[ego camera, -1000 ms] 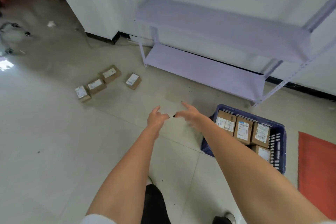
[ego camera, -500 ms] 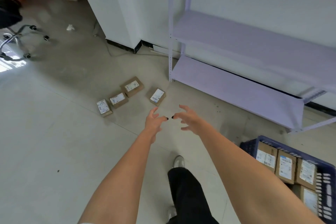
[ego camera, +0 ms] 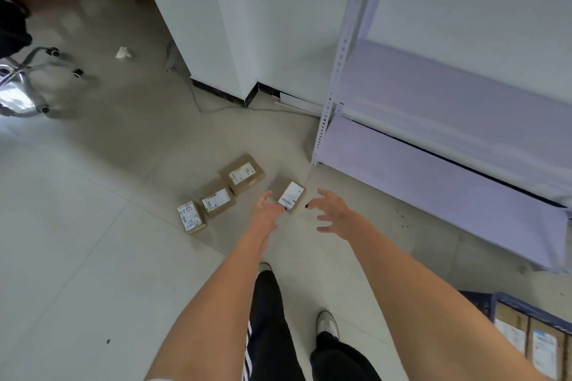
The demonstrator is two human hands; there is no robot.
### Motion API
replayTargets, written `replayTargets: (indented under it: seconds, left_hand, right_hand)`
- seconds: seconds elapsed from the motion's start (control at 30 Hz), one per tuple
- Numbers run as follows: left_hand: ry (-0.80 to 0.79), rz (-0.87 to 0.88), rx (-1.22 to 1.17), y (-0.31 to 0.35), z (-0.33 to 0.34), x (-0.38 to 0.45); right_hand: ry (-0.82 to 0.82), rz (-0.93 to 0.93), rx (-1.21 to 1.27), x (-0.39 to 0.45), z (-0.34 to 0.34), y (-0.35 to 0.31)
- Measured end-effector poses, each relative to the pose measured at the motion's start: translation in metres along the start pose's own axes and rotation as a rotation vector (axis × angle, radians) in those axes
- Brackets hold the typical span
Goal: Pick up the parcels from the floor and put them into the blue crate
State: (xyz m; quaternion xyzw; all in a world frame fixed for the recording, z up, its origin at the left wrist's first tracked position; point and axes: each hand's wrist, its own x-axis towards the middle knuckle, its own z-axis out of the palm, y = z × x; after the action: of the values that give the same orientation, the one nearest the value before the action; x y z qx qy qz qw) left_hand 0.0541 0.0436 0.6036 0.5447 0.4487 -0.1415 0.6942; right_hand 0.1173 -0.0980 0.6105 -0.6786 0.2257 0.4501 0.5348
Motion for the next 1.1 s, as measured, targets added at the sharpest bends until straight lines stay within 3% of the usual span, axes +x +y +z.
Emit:
replayTargets:
  seconds: [0.33,0.63,0.83,1.0,1.1]
  left_hand:
    - [-0.011,-0.104,0.066,0.009,-0.027,0.159]
    - [0.034,-0.184,0.124,-0.116,0.005,0.381]
    - [0.135,-0.239,-0.034,-0.197,0.019,0.504]
    - [0.135,-0.315,-0.226,-0.242,0.035,0.562]
    - [0.104,-0.281,-0.298,-0.252,0.046,0.581]
  right_hand:
    - [0.057,0.087,0.058,0.149,0.048,-0.013]
    - [0.113,0.097,-0.032,0.396,0.037,0.049]
    - [0.149,0.041,-0.236,0.553,0.03,0.088]
    - [0.193,0.016,-0.545,0.634,0.031,0.106]
    - [0.193,0.006,-0.602,0.651,0.033,0.119]
